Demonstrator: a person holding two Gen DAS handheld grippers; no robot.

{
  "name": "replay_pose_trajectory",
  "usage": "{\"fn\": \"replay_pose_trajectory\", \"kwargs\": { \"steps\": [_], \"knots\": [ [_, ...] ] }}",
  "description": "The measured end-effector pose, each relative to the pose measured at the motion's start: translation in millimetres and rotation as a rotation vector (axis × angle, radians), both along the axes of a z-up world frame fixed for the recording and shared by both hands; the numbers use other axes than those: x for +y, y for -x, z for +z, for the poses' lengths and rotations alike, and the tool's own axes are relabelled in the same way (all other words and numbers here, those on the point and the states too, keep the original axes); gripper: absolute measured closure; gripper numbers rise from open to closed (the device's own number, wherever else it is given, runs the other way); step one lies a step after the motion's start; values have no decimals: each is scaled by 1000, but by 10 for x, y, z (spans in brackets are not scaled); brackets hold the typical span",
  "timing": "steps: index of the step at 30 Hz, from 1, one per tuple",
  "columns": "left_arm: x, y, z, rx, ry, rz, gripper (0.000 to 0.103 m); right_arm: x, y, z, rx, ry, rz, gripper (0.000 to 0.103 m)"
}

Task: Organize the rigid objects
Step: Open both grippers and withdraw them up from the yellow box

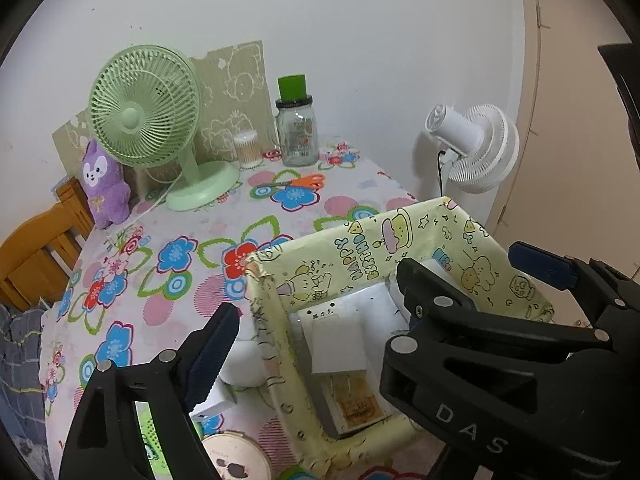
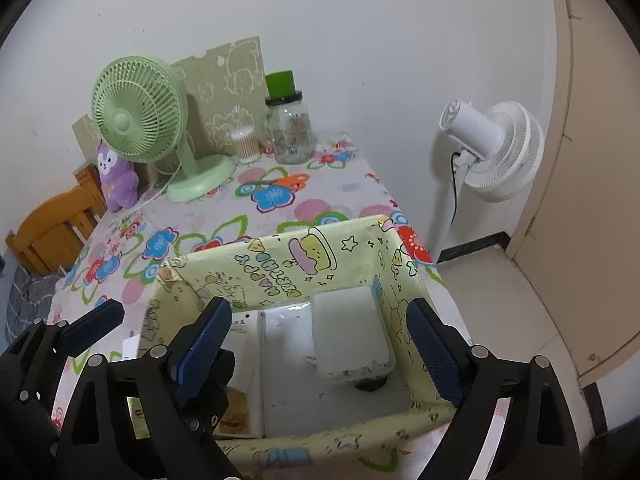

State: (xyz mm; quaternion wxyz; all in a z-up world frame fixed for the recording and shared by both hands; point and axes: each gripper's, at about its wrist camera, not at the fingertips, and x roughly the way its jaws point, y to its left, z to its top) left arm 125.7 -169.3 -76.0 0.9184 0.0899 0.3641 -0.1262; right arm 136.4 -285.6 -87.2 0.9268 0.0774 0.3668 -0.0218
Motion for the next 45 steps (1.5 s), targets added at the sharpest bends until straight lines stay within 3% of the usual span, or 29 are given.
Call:
{"fn": "replay_pose_trajectory", "kwargs": {
  "steps": [27, 45],
  "knots": [
    [777, 487, 248, -64, 103, 30, 0, 682, 493, 373, -59, 51, 52, 6],
    [1298, 732, 190, -94, 73, 80, 0, 1209, 755, 364, -113, 80, 122, 6]
  ]
}}
